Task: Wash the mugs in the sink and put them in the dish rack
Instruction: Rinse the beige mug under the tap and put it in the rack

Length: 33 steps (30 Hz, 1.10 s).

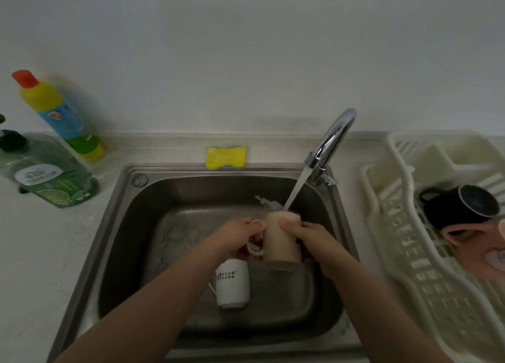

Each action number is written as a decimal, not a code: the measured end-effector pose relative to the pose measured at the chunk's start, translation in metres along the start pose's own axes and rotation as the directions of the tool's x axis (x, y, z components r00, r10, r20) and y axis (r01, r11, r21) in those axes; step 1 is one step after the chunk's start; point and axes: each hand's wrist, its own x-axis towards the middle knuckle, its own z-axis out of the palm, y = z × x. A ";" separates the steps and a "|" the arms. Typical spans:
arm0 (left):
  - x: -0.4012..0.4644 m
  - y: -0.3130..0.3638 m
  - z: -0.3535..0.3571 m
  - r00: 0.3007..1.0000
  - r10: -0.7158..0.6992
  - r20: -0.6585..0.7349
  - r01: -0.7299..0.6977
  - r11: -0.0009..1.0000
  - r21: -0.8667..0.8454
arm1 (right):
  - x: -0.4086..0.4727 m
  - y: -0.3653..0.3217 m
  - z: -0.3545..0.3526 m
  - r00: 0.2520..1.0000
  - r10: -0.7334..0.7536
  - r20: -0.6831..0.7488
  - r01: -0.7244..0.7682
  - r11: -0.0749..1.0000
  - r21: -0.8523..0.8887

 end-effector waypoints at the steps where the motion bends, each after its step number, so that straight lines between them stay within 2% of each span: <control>1: 0.000 0.001 0.003 0.999 -0.013 0.042 0.012 1.000 0.027 | -0.002 0.003 -0.004 1.000 0.020 -0.014 -0.020 1.000 -0.022; 4: 0.005 0.001 0.015 0.996 0.025 0.081 -0.027 0.999 0.027 | -0.001 0.001 -0.020 0.998 0.041 -0.041 -0.040 0.999 0.028; 6: 0.010 0.002 0.011 0.999 0.041 0.014 -0.040 0.997 -0.068 | 0.001 -0.013 -0.012 0.999 -0.003 -0.037 0.005 0.999 0.051; 8: 0.010 0.001 0.002 0.998 0.060 -0.031 -0.063 0.990 -0.123 | -0.001 -0.023 0.000 0.998 -0.063 -0.024 0.063 0.998 -0.013; 12: -0.001 -0.003 0.011 0.995 0.033 0.098 -0.037 0.999 0.037 | -0.013 -0.011 -0.012 0.999 -0.023 -0.023 0.023 1.000 0.003; 14: 0.000 -0.006 0.014 0.997 0.066 0.039 -0.068 0.997 0.047 | -0.009 -0.013 -0.012 0.999 -0.019 -0.030 0.019 1.000 0.016; 17: 0.000 -0.008 -0.004 0.974 0.192 -0.122 -0.183 0.980 0.082 | -0.006 -0.016 0.003 0.987 -0.158 0.040 0.159 0.987 -0.024; 19: -0.004 -0.009 -0.007 0.969 0.226 -0.099 -0.206 0.962 0.178 | -0.010 -0.001 0.002 0.973 -0.213 0.091 0.212 0.977 0.016; 21: -0.006 -0.012 0.003 0.972 0.228 -0.053 -0.210 0.949 0.236 | -0.016 0.009 -0.006 0.971 -0.215 0.106 0.204 0.973 0.106; 25: -0.007 -0.015 0.004 0.979 0.158 -0.127 -0.146 0.984 0.097 | -0.010 0.003 0.005 0.990 -0.112 0.081 0.107 0.992 0.069; 30: -0.005 -0.011 0.008 0.996 -0.042 0.076 0.038 0.998 0.056 | -0.015 0.005 -0.004 0.990 0.139 0.036 -0.139 0.990 -0.011; 32: -0.002 -0.011 0.012 0.996 -0.059 0.066 0.061 0.997 -0.036 | -0.011 -0.002 -0.003 0.994 0.101 -0.036 -0.103 0.992 -0.066; 33: 0.000 -0.010 0.009 0.998 -0.052 0.038 0.055 0.995 -0.083 | -0.009 -0.006 0.001 0.998 0.007 -0.065 -0.018 0.986 -0.166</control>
